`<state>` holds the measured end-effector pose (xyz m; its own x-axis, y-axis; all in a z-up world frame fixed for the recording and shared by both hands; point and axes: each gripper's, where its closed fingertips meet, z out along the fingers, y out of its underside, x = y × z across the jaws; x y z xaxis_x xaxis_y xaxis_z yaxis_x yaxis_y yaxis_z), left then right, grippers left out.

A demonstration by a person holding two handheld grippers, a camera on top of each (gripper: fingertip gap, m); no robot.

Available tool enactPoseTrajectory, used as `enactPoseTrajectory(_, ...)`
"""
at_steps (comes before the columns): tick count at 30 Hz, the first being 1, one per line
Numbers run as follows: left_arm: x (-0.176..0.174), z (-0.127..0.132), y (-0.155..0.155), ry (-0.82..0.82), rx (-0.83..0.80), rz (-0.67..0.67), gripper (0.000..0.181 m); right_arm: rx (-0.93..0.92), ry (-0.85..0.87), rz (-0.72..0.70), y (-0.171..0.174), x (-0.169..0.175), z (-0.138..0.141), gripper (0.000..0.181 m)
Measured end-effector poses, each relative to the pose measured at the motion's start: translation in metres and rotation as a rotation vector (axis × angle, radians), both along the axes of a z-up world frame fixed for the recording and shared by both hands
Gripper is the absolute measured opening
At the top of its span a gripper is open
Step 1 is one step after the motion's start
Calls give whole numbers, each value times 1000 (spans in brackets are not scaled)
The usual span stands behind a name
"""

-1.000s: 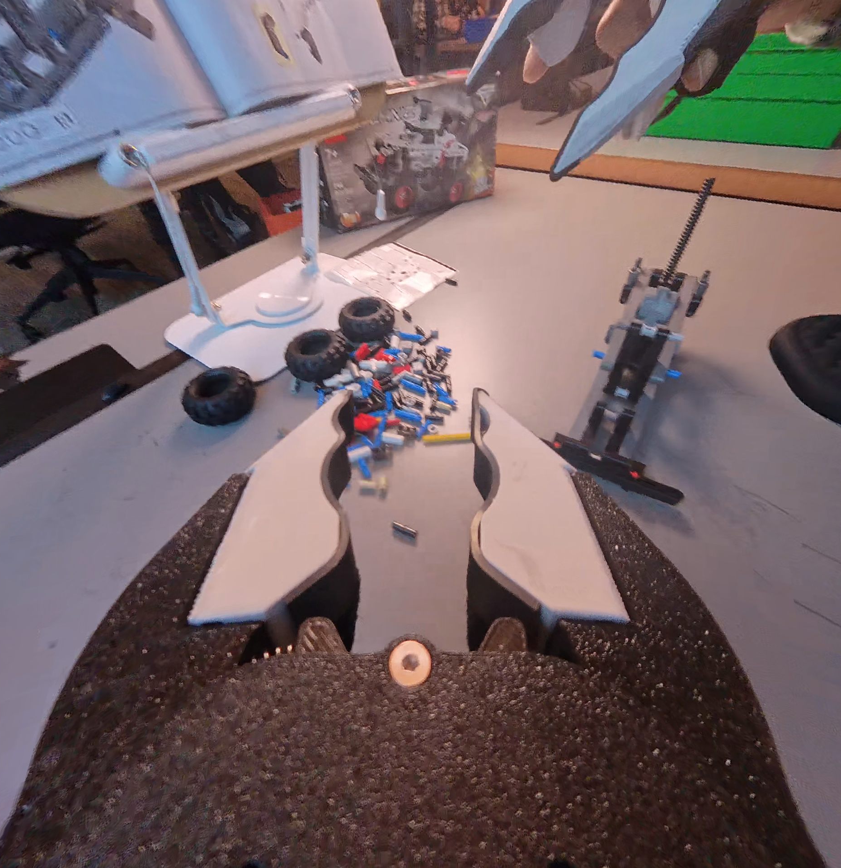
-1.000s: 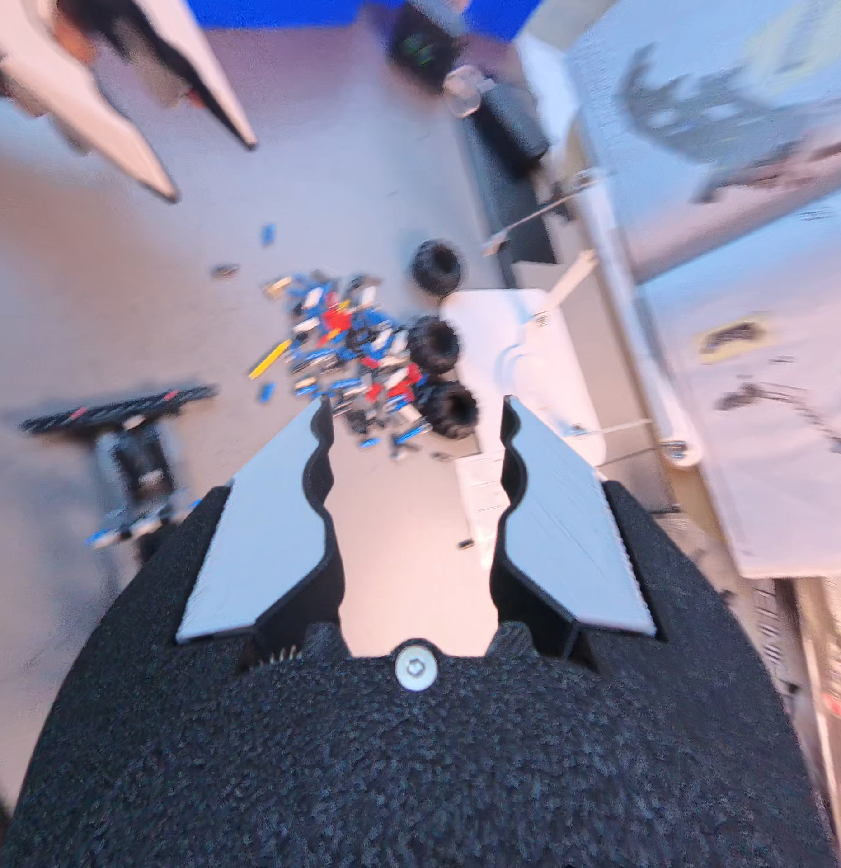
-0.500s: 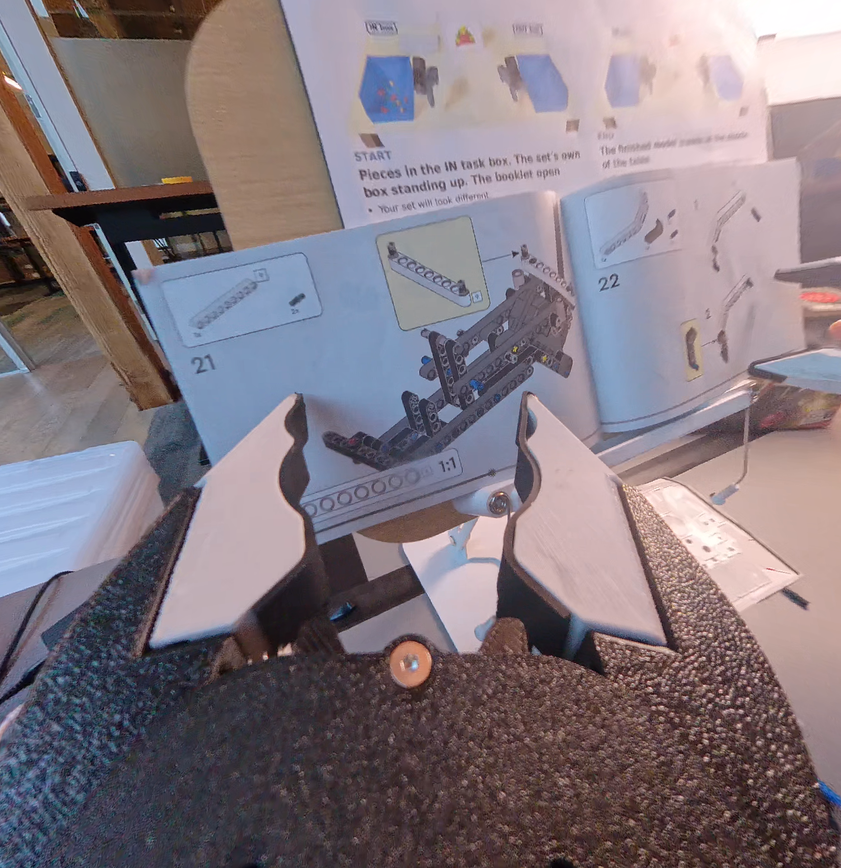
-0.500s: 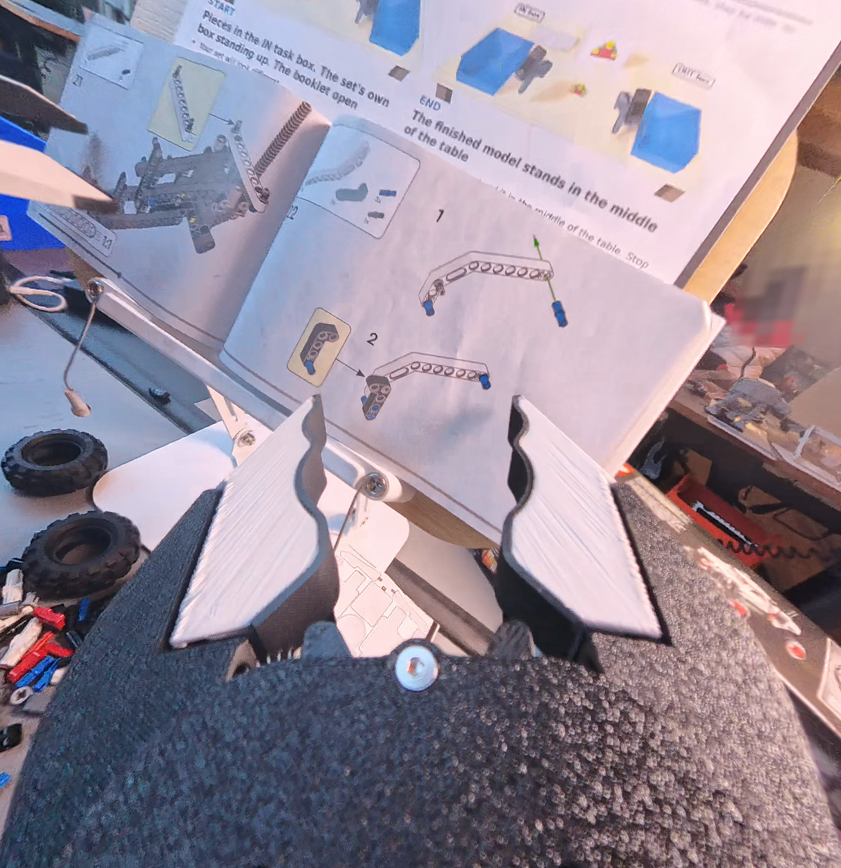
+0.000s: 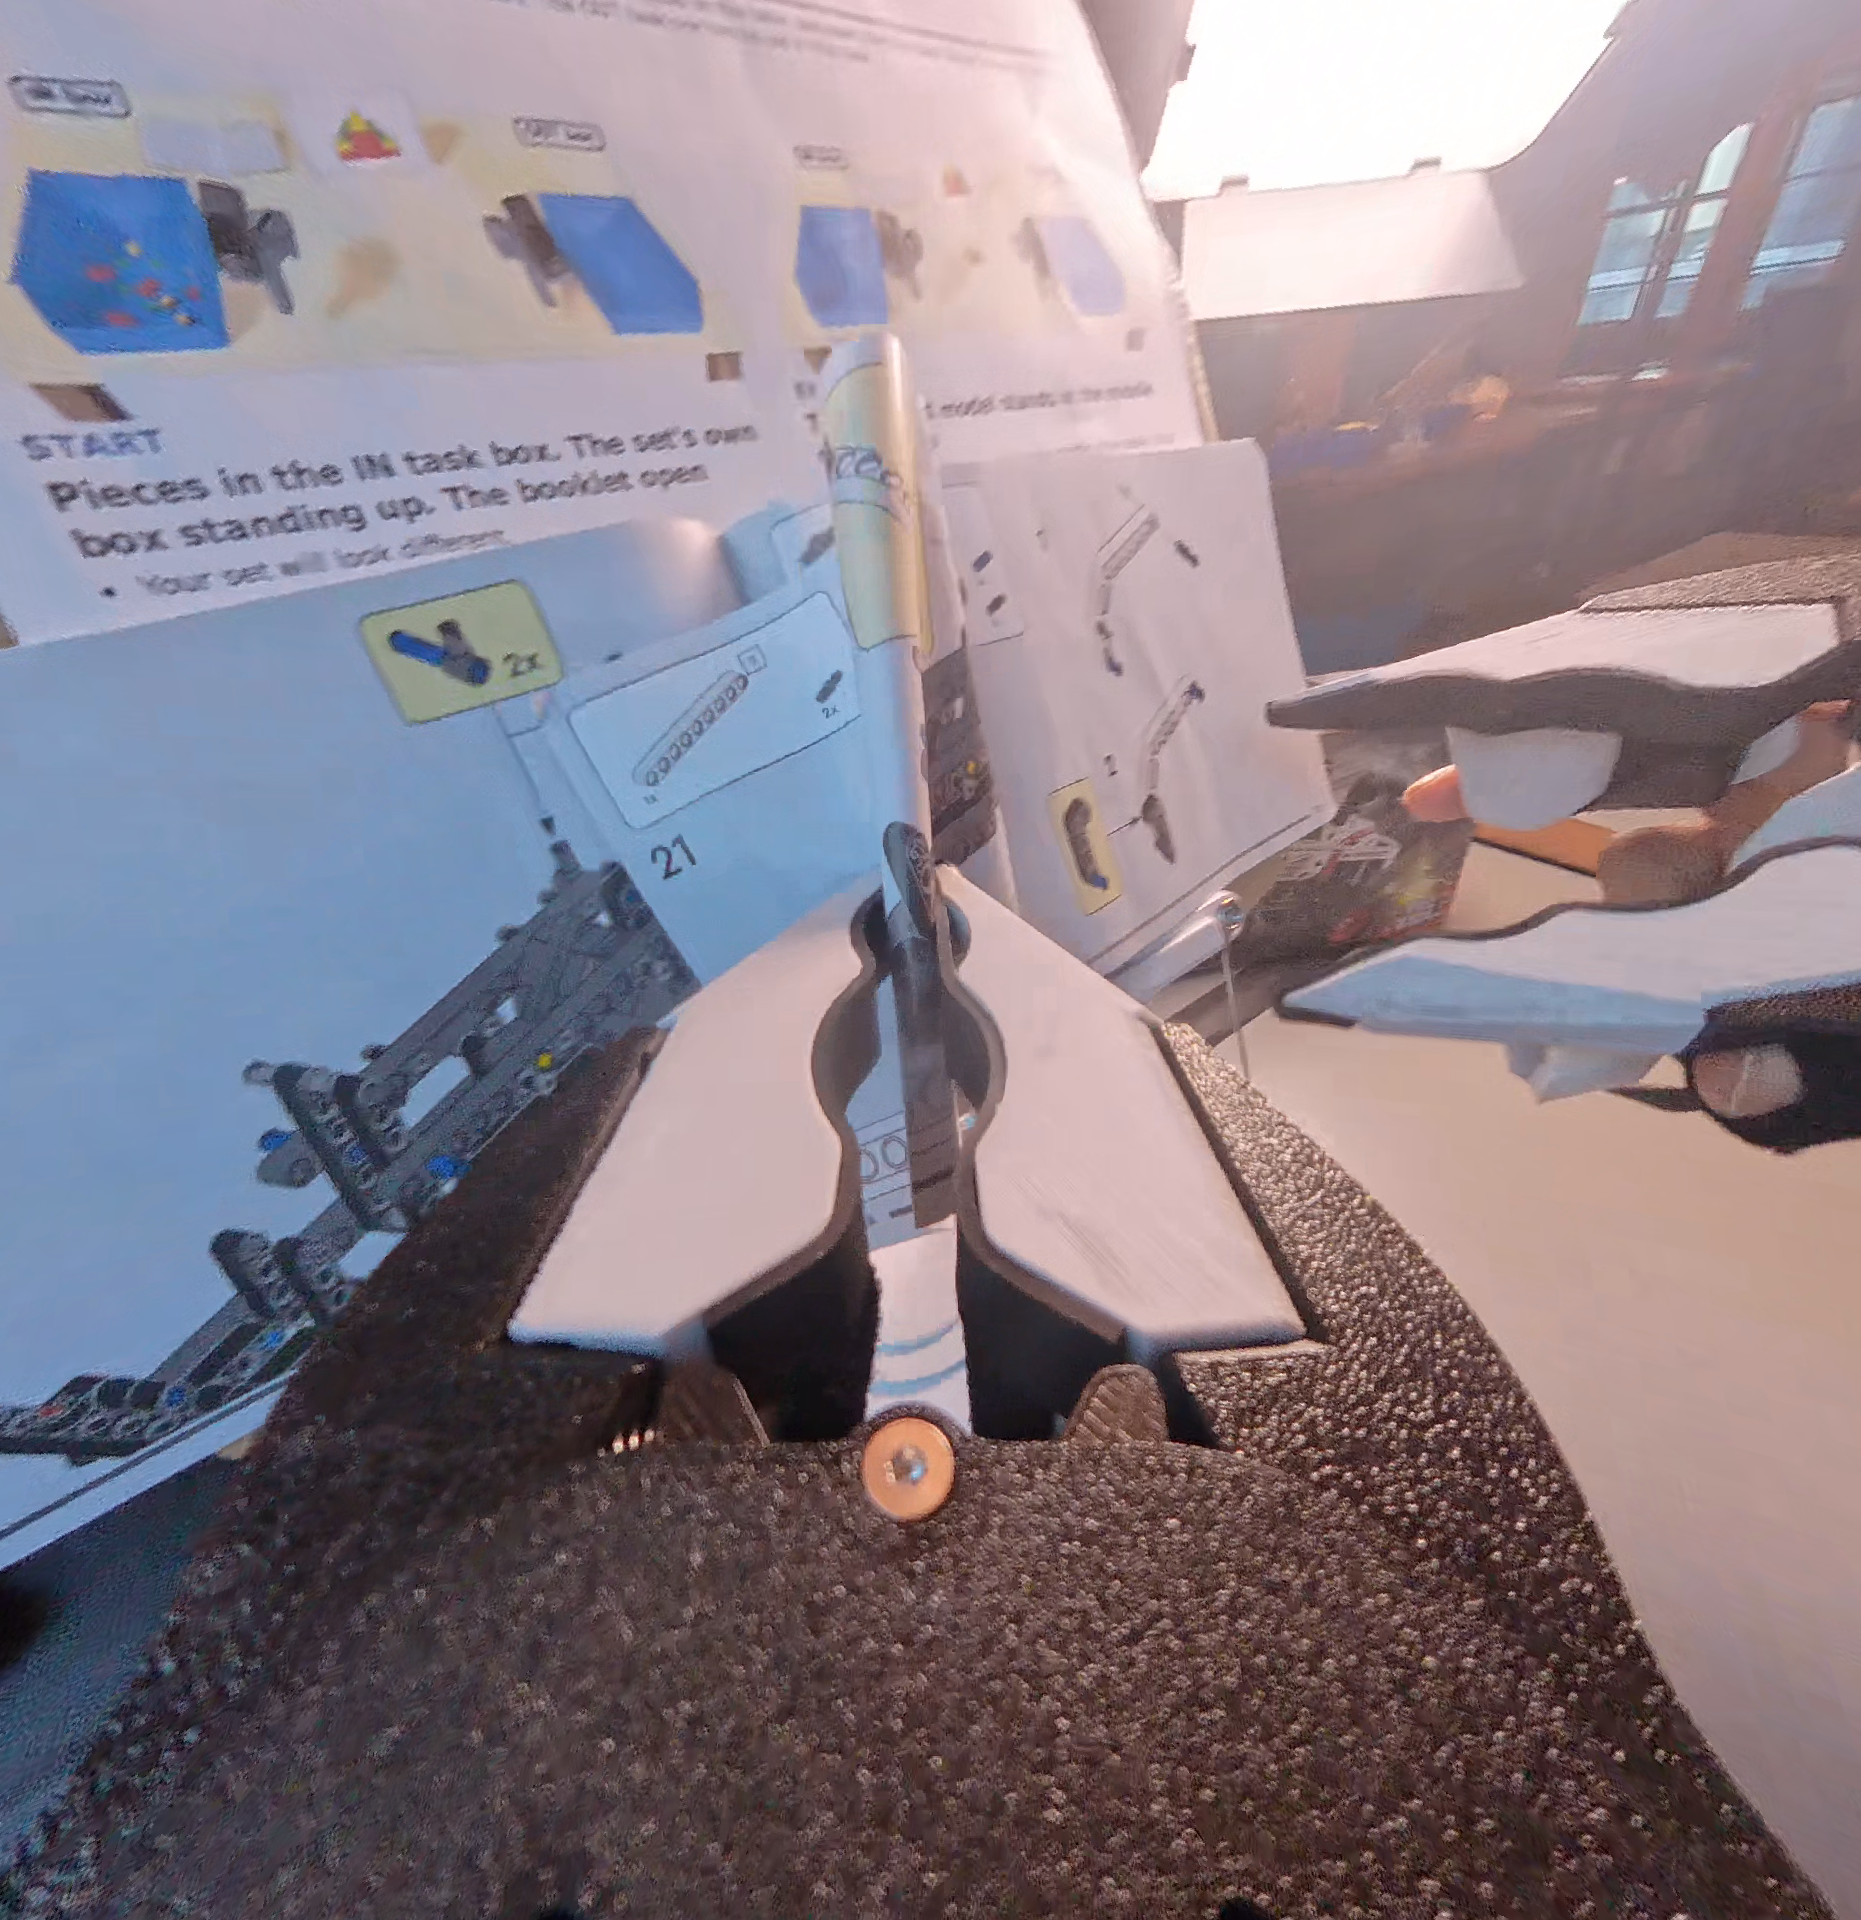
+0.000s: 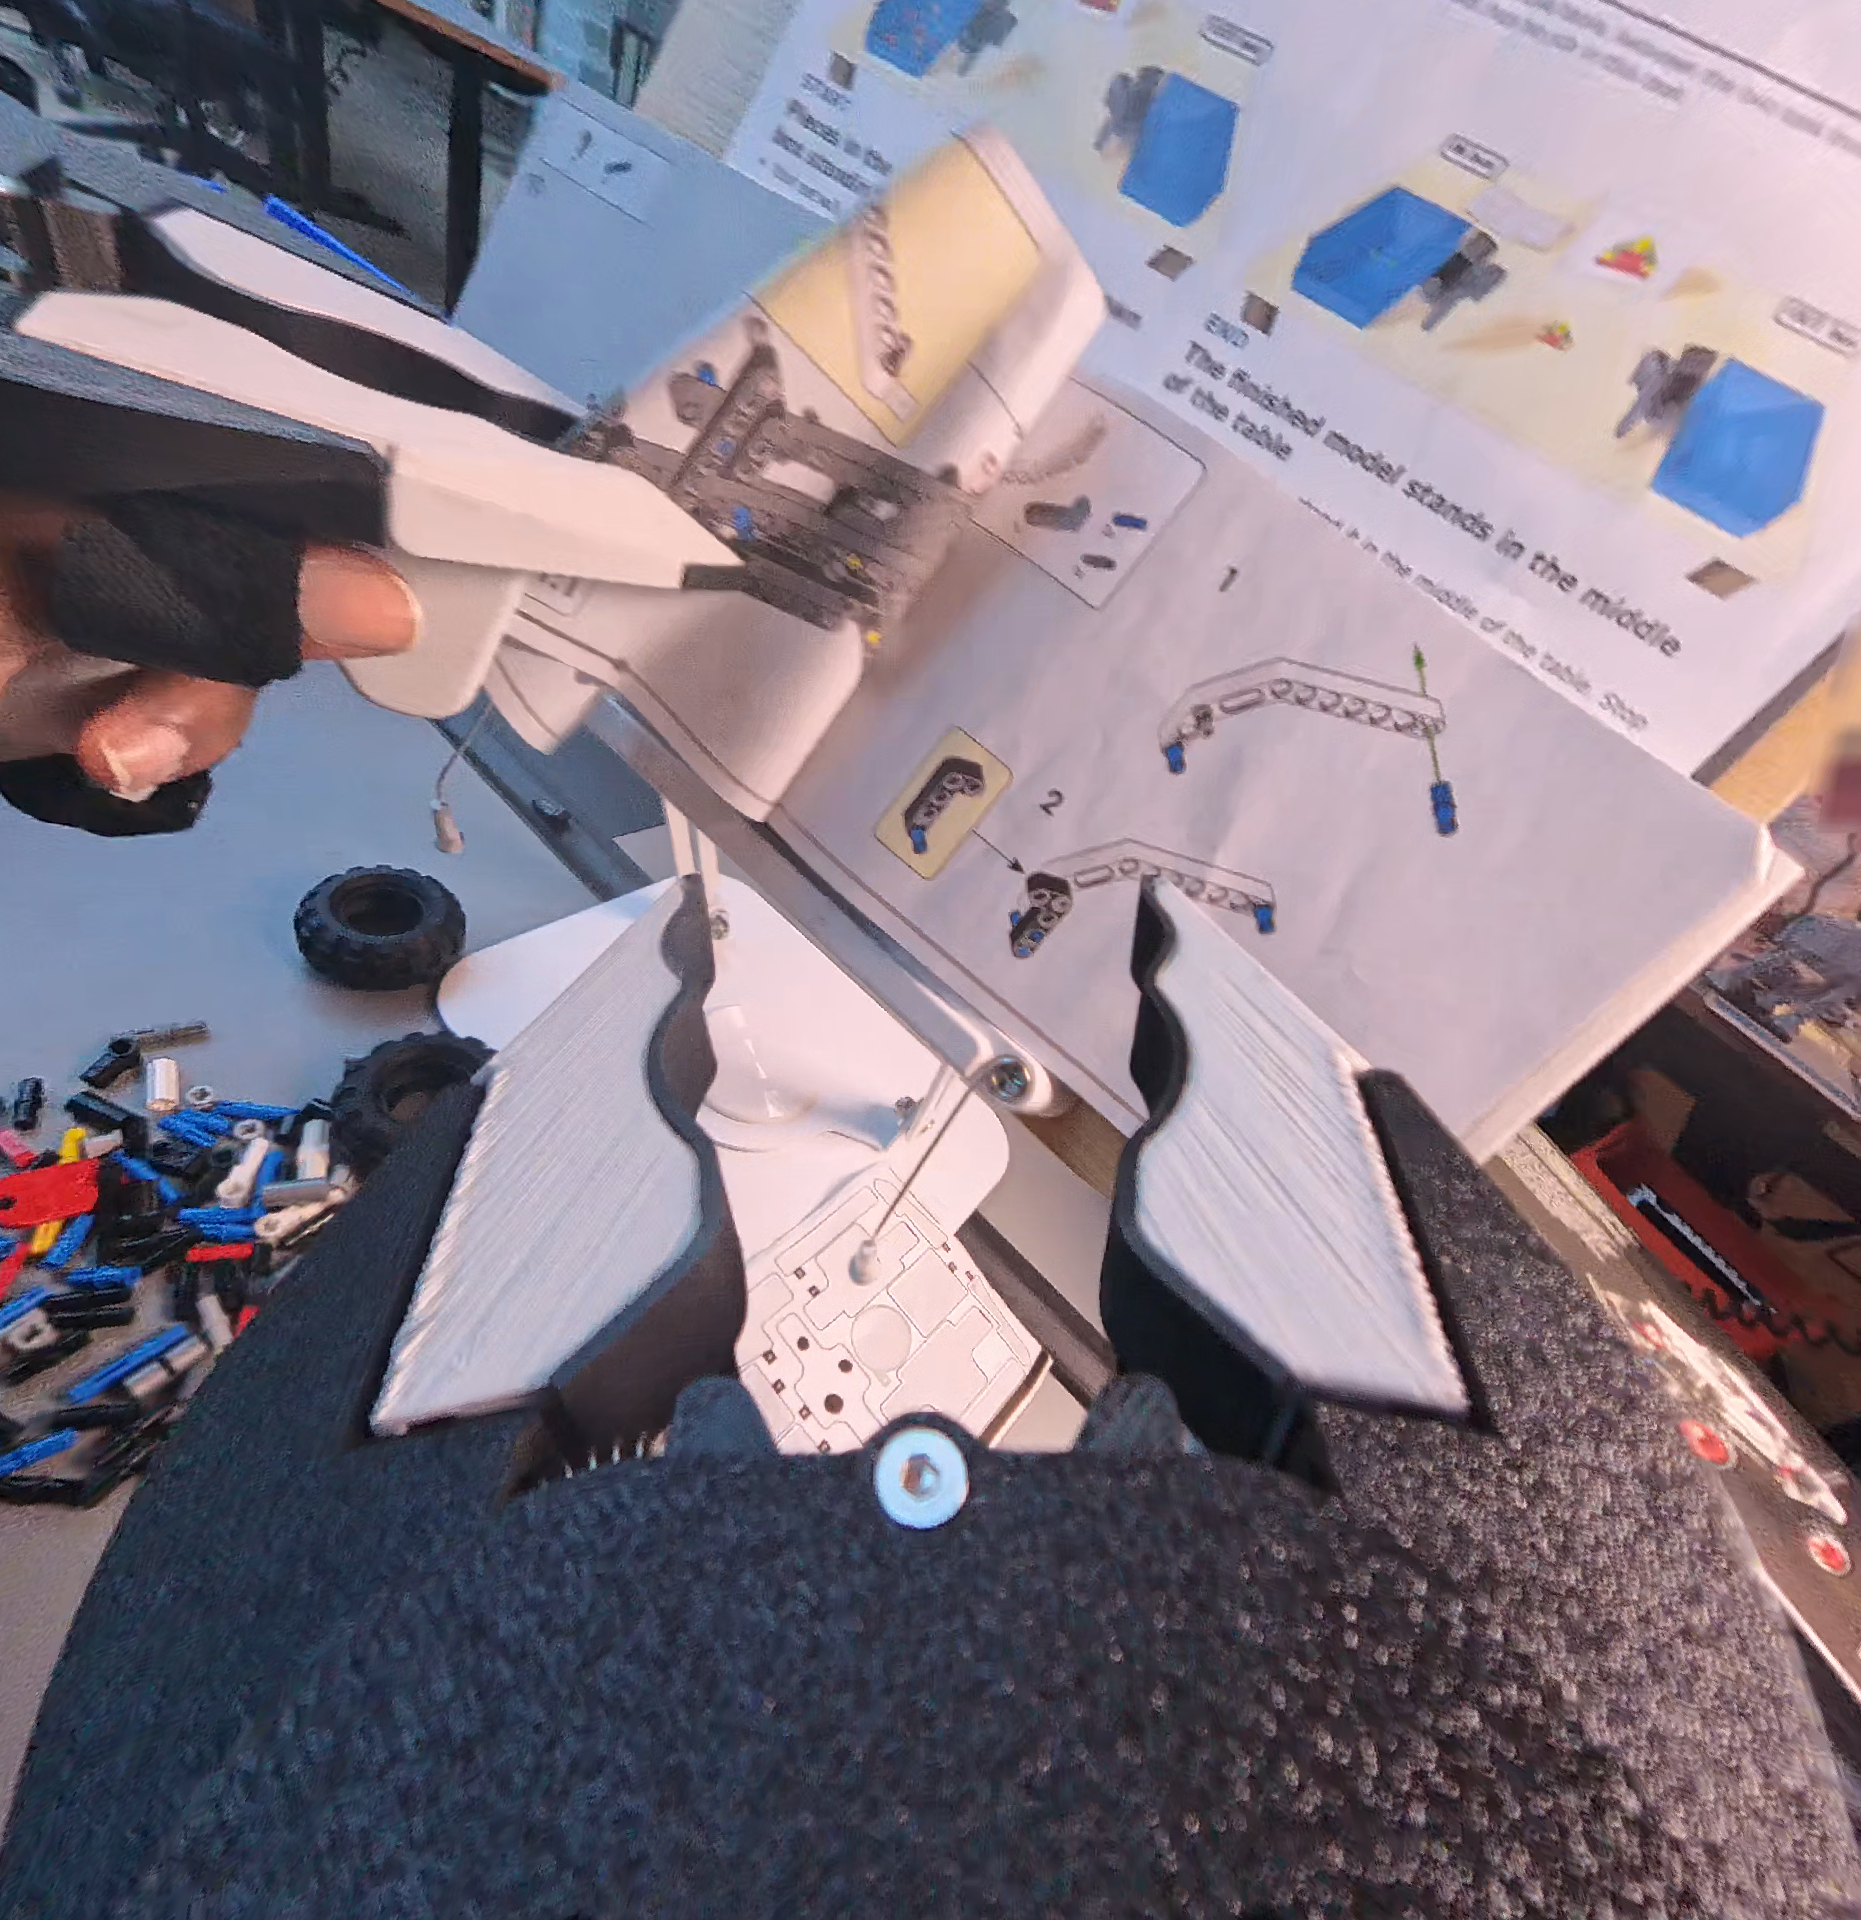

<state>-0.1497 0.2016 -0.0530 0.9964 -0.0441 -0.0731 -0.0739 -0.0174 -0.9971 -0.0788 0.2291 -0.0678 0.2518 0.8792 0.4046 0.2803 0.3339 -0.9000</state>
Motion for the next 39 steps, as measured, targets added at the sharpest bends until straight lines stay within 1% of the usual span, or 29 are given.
enactPoseTrajectory(2,21,8,0,-10,11,-54,7,2,2,32,-16,-6,9,82)
enactPoseTrajectory(4,44,11,1,-31,-1,-139,12,-90,38,89,-33,-11,19,87)
enactPoseTrajectory(5,53,12,1,-38,-9,-176,14,-155,51,120,-40,-12,23,86)
enactPoseTrajectory(6,54,14,1,-28,-7,-169,14,-209,58,133,-43,-11,26,83)
enactPoseTrajectory(8,57,24,-3,-29,31,-196,18,-323,77,183,-47,-10,31,85)
enactPoseTrajectory(9,59,27,-4,-43,31,-227,22,-396,73,211,-48,-8,31,89)
enactPoseTrajectory(10,62,28,-5,-57,26,-264,25,-448,71,225,-46,-6,31,97)
enactPoseTrajectory(11,66,30,-7,-68,29,-300,28,-478,69,238,-45,-4,31,101)
enactPoseTrajectory(12,69,32,-9,-73,36,-332,28,-501,69,259,-45,-3,32,102)
enactPoseTrajectory(14,74,35,-10,-79,55,-374,28,-575,65,335,-52,-3,32,95)
enactPoseTrajectory(16,74,41,-12,-97,77,-393,31,-653,72,356,-51,-5,32,100)
enactPoseTrajectory(17,71,42,-12,-104,83,-385,32,-656,86,332,-44,-5,33,98)
enactPoseTrajectory(18,66,44,-14,-112,93,-373,32,-616,95,283,-34,-5,33,92)
enactPoseTrajectory(21,41,52,-22,-154,152,-296,33,-404,12,135,-12,-9,16,87)
enactPoseTrajectory(22,31,53,-25,-167,166,-262,34,-312,-38,81,-5,-11,7,82)
enactPoseTrajectory(23,20,54,-29,-181,181,-230,34,-206,-63,13,4,-12,3,75)
enactPoseTrajectory(24,12,55,-34,-192,199,-207,35,-129,-58,-15,8,-14,4,67)
enactPoseTrajectory(25,3,55,-38,-199,212,-183,35,-92,-48,-37,10,-16,5,57)
enactPoseTrajectory(27,-22,49,-45,-196,206,-90,37,-81,-33,-65,13,-19,5,52)
enactPoseTrajectory(28,-38,43,-49,-190,192,-15,41,-90,-23,-54,12,-22,5,52)
enactPoseTrajectory(29,-56,36,-52,-181,175,64,50,-95,-15,-52,11,-23,6,53)
enactPoseTrajectory(31,-84,21,-57,-183,133,170,73,-91,-16,-49,9,-25,4,54)
enactPoseTrajectory(33,-92,0,-52,-239,46,169,98,-93,-16,-50,8,-27,2,55)
enactPoseTrajectory(34,-88,-11,-47,-261,3,149,106,-98,-16,-51,7,-28,0,56)
enactPoseTrajectory(35,-81,-18,-43,-263,-26,121,106,-102,-17,-53,7,-29,-1,57)
enactPoseTrajectory(36,-74,-23,-40,-242,-38,105,99,-106,-19,-53,6,-29,-3,57)
enactPoseTrajectory(37,-66,-25,-39,-196,-36,95,78,-110,-22,-52,6,-30,-4,58)
enactPoseTrajectory(38,-58,-25,-37,-144,-29,78,53,-111,-23,-50,4,-30,-5,59)
enactPoseTrajectory(39,-52,-27,-34,-115,-33,68,40,-109,-24,-48,3,-29,-5,59)
